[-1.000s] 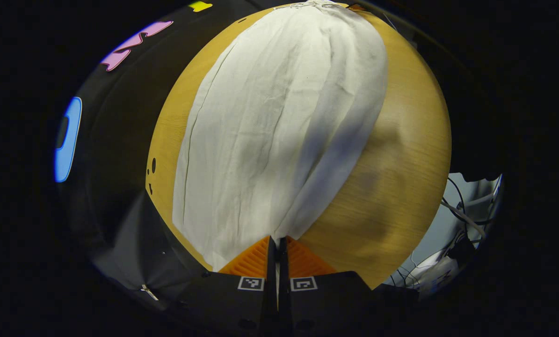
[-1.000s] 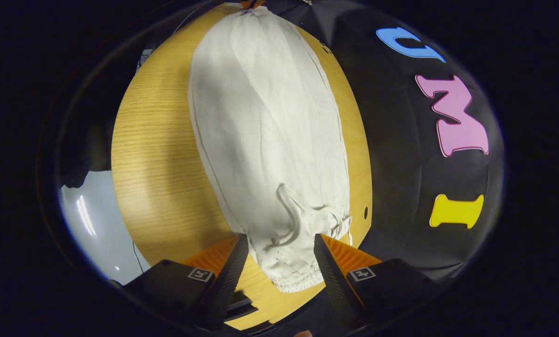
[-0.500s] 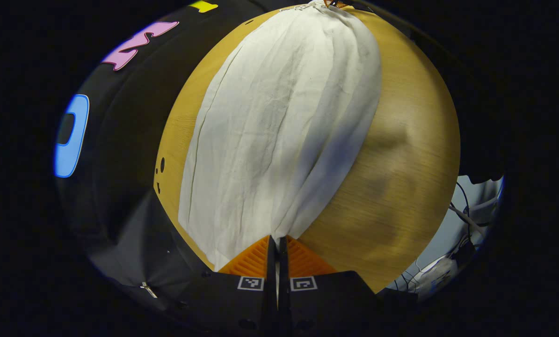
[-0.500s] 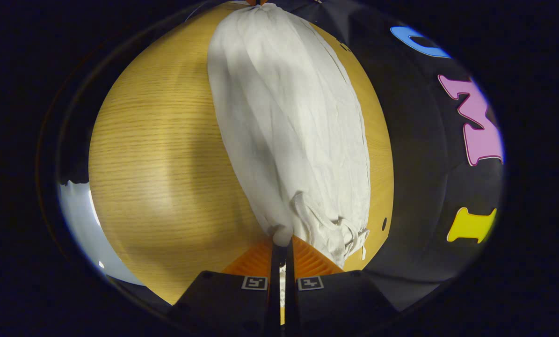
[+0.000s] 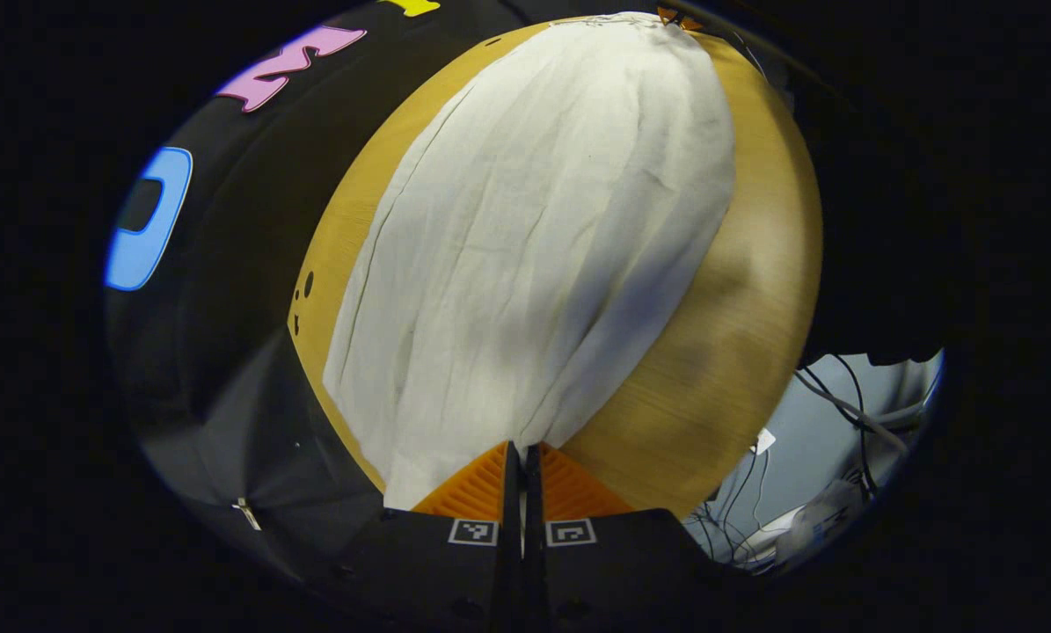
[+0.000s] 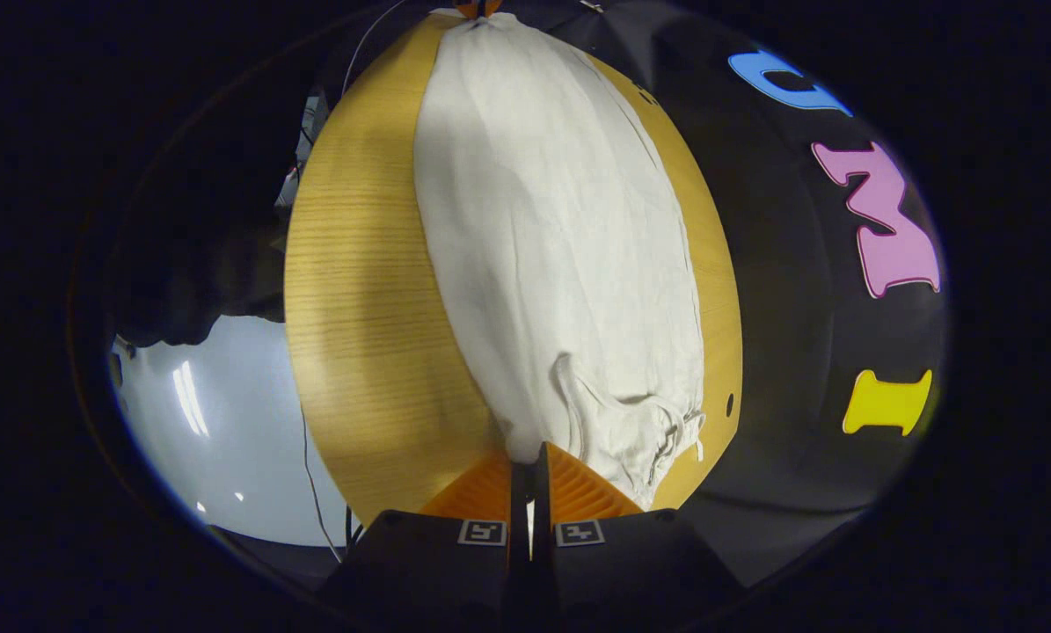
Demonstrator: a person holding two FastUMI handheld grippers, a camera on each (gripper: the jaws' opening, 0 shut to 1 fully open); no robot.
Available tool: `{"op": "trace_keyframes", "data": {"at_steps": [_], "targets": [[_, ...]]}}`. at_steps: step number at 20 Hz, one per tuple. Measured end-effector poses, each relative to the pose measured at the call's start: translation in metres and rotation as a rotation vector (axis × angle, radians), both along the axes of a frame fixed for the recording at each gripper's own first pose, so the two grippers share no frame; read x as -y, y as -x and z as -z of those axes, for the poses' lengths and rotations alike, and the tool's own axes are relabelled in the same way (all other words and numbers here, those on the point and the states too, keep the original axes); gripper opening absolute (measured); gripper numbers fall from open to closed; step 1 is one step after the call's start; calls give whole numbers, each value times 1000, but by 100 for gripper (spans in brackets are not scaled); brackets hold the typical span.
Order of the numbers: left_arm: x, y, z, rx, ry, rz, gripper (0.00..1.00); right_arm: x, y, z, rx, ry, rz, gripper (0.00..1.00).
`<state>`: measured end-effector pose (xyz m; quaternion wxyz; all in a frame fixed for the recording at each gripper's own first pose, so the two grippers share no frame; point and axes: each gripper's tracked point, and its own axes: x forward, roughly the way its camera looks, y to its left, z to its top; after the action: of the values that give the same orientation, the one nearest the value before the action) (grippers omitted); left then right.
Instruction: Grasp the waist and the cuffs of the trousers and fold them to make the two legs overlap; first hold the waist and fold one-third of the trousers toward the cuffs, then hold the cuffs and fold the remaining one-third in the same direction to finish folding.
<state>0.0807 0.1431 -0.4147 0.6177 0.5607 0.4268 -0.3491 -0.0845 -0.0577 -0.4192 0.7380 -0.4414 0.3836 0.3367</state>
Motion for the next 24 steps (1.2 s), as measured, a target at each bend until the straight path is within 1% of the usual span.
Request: {"op": "trace_keyframes", "data": {"at_steps": [2,5,7,9,13,16,19,22,24], "targets": [[0,15,-10,-7,19,5,5,0,-4,-12,19,-15,27,5],[2,16,-33,5,80,-22,5,7,-16,-34,73,-35,57,5],[9,3,-51,43,114,-34,5,8,-30,-58,125,-51,78,5],[15,-18,-66,79,138,-44,6,14,-55,-81,178,-58,102,6],[29,-62,-84,78,212,-110,5,30,-107,-101,251,-65,159,5],[33,-111,-94,114,239,-138,5,35,-142,-106,294,-69,186,5],[40,-155,-89,126,239,-150,5,39,-176,-98,316,-64,206,5],[45,-185,-68,93,209,-142,5,41,-201,-80,297,-60,227,5],[40,-196,-47,36,172,-133,5,42,-212,-66,275,-53,229,5]]}}
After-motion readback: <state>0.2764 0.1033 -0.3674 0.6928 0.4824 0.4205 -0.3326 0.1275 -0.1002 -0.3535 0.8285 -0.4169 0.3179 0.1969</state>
